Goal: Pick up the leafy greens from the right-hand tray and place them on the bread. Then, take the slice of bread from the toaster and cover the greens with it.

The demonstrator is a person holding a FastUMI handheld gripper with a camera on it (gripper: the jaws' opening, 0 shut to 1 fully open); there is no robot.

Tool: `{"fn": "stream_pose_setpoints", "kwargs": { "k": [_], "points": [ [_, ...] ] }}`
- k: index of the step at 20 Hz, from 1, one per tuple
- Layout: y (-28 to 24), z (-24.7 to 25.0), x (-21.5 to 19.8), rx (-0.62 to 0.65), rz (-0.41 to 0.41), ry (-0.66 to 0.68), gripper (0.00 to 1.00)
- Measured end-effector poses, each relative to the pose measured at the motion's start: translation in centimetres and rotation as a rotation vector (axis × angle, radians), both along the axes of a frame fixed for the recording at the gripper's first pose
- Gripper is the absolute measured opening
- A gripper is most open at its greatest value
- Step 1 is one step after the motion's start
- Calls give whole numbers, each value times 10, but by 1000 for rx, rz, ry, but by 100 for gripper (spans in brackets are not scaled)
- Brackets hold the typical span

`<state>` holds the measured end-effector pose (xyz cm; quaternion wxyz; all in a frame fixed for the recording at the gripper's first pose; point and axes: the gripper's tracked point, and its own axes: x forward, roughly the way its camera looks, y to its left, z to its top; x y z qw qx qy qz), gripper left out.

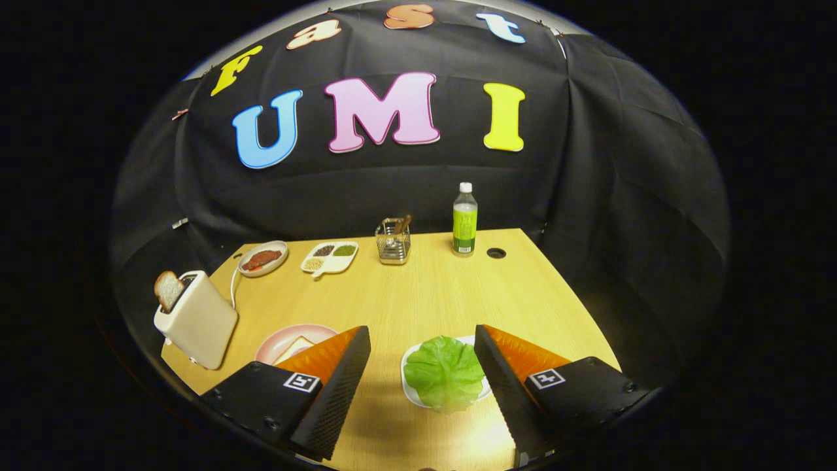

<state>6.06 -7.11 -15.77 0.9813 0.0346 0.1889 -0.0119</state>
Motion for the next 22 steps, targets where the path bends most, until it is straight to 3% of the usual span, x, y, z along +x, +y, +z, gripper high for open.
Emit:
{"fn": "stream_pose_setpoints", "kwargs": {
  "k": [14,18,22],
  "points": [
    [-32,-148,31,-39,84,333,99],
    [-31,-169,36,-67,116,376,87],
    [-30,-173,33,-80,136,393,86]
  ]
}}
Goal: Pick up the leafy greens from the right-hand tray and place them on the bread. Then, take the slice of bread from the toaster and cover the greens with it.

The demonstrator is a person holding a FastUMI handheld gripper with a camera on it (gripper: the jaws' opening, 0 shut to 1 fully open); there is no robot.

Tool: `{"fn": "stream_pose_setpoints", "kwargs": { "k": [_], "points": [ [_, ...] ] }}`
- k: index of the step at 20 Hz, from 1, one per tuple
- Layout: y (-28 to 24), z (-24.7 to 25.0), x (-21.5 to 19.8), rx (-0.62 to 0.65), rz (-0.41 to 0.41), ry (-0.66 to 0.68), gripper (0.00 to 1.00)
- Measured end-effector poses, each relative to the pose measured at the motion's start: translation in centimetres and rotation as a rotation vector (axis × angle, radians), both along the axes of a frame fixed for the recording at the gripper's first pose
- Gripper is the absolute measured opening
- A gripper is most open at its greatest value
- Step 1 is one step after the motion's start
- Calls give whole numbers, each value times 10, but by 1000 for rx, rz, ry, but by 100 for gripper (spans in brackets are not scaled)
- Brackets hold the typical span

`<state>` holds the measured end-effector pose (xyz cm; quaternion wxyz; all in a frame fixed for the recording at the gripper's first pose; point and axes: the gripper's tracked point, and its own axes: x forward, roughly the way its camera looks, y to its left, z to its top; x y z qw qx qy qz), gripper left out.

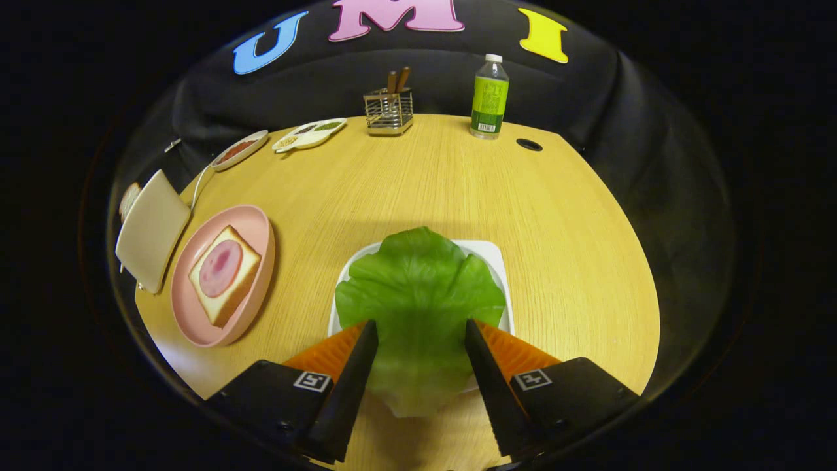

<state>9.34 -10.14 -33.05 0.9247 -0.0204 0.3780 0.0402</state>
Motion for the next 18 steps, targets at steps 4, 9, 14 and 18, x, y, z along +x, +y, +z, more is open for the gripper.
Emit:
{"fn": "stream_pose_setpoints", "kwargs": {
  "k": [4,9,14,18],
  "points": [
    [0,-1,0,4,-9,17,84],
    [0,0,-1,1,0,23,53],
    [5,-1,-2,-9,15,40,26],
    [3,1,-4,15,-11,71,17]
  ]
}}
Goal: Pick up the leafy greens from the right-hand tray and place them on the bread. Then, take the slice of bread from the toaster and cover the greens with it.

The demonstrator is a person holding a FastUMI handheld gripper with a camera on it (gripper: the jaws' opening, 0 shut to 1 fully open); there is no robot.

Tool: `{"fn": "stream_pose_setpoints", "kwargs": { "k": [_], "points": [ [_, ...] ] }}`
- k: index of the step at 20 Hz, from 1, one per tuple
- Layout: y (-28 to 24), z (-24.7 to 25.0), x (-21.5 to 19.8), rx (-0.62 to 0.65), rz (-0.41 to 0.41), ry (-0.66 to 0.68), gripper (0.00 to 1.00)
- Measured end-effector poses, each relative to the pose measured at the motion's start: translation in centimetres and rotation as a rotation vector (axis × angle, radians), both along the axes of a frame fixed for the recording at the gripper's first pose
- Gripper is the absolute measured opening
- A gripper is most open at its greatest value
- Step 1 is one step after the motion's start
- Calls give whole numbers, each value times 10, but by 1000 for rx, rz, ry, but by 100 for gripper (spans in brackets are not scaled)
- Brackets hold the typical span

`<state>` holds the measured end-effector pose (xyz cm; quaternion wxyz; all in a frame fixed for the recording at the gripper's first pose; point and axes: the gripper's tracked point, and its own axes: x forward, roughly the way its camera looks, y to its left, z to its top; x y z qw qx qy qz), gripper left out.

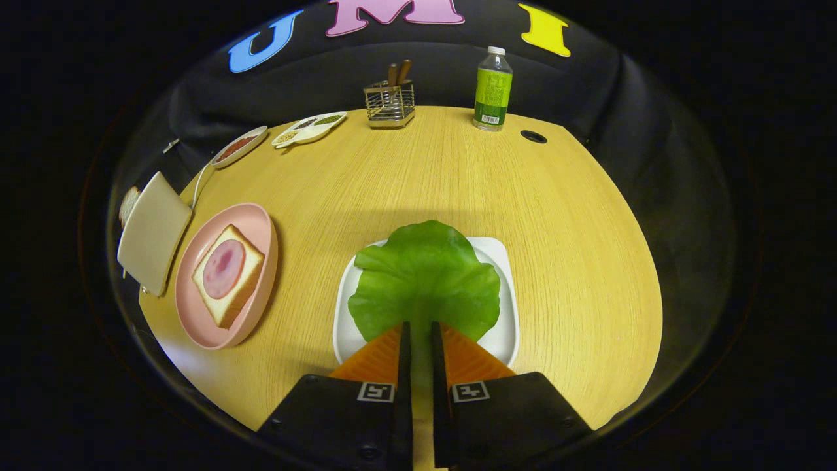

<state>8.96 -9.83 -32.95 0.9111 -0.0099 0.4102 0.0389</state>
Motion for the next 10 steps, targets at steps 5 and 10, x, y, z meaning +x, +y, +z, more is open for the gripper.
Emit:
{"fn": "stream_pose_setpoints", "kwargs": {
  "k": [5,10],
  "points": [
    [2,7,-2,18,-29,20,8],
    [11,49,-5,-22,-59,-59,8]
  ]
}}
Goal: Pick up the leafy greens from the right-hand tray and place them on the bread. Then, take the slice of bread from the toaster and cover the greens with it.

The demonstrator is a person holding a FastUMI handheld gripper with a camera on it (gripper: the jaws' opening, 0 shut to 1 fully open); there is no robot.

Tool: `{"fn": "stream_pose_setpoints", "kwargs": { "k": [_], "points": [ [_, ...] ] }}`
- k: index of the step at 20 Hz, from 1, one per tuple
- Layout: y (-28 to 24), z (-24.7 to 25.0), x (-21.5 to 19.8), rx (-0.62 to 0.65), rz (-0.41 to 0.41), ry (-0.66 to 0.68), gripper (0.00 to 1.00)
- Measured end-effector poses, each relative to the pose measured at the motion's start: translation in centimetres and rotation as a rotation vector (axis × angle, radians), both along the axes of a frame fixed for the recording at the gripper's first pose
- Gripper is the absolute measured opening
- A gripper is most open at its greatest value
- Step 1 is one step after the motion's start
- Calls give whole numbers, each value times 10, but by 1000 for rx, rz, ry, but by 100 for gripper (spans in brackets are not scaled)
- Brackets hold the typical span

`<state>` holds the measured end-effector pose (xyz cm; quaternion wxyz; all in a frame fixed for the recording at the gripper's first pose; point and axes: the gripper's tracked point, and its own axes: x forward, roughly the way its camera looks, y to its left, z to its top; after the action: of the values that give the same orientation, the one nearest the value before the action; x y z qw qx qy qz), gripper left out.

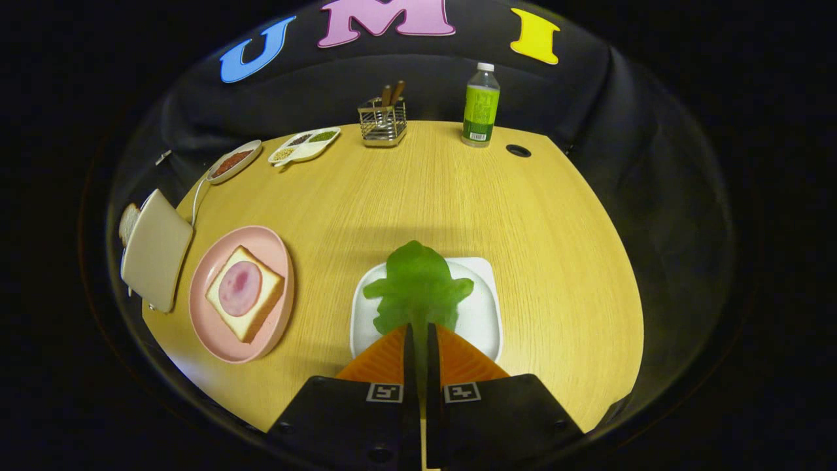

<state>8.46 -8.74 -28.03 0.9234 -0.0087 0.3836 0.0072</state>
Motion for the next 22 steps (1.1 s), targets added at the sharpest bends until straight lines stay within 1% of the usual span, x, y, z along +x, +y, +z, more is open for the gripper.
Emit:
{"fn": "stream_pose_setpoints", "kwargs": {
  "k": [5,7,10,14,22],
  "points": [
    [28,47,-4,38,-41,-79,8],
    [45,63,-8,59,-41,-107,8],
    [71,79,-11,75,-13,-146,8],
    [110,86,-19,93,41,-156,8],
    [181,73,-19,108,146,-127,8]
  ]
}}
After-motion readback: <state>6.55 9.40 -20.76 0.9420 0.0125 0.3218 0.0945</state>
